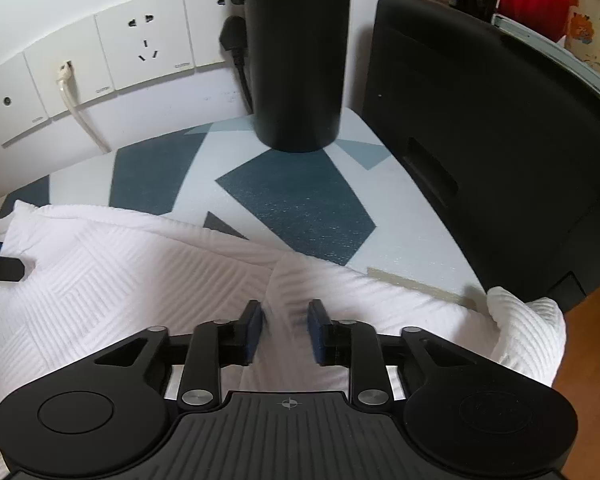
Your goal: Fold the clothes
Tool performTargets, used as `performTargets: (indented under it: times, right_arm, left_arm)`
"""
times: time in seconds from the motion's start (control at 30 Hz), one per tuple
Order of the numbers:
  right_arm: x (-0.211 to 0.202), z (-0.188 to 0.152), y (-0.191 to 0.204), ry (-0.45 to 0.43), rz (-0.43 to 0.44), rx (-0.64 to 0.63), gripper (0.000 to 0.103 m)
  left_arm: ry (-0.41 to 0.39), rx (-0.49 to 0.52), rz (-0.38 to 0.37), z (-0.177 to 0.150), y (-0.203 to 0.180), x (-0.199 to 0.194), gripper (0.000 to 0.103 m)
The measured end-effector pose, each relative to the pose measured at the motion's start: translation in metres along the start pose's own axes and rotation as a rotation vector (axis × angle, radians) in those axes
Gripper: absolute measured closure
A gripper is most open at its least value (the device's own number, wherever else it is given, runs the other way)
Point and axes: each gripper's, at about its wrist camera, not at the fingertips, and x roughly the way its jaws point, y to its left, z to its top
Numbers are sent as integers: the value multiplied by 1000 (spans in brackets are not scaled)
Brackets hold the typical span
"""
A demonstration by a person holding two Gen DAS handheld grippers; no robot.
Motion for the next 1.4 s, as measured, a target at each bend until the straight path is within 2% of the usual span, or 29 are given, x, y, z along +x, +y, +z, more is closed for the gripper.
performTargets:
  times: [0.07,0.1,0.13,0.17,0.2,0.3,0.47,0.63,0.7,0.77,0.83,0.87,0.93,1.0,1.1,1.23,1.4]
  right_arm:
    - [0,-2,2,-7,-8,0,74]
    - [0,-3,3,-13,-10,-2,74]
    - [0,-5,5,-20,-11,-1,77]
    - [-1,-6,7,-25,-2,-5,83]
    - [-2,-7,9,-30,5,-16,89]
    - [-6,-7,5,-52,31,24,99]
    - [-36,-7,-4,-136,95,130,100]
    - [-78,-2,-6,-229,130,151,100]
    - [-85,2,-6,-230,129,139,100]
    - [-76,4,-4,-182,110,116,100]
    - [-65,4,-7,-123,120,145,100]
    - [-66,5,-9,-134,135,165,100]
    - [-76,9,-12,-204,148,196,100]
    - [-69,13,-12,-202,127,188,100]
    - [-57,15,-11,-187,126,199,101]
    - [-60,18,-3,-247,122,162,100]
    - [-11,23,-1,-172,59,150,101]
  left_arm:
    - [-2,-10,-9,1,1,1,56]
    - [4,-13,-19,2,2,1,62]
    - [22,-13,-31,3,1,2,89]
    - [38,-14,-31,3,2,3,98]
    - [35,-14,-30,2,2,2,99]
    - [15,-33,-41,1,4,-4,100]
    - [-64,-114,-106,10,12,-34,100]
    - [-138,-151,-136,11,16,-64,100]
    - [-179,-175,-141,9,18,-72,100]
    - [-222,-193,-145,5,19,-76,100]
    - [-221,-213,-143,1,19,-70,100]
    - [-216,-229,-145,0,19,-68,100]
    - [-236,-197,-137,2,13,-70,100]
    - [-257,-161,-127,5,7,-72,100]
    - [-255,-189,-98,10,13,-64,100]
    - [-268,-146,-45,5,9,-55,100]
    - [-210,-104,44,6,13,-18,100]
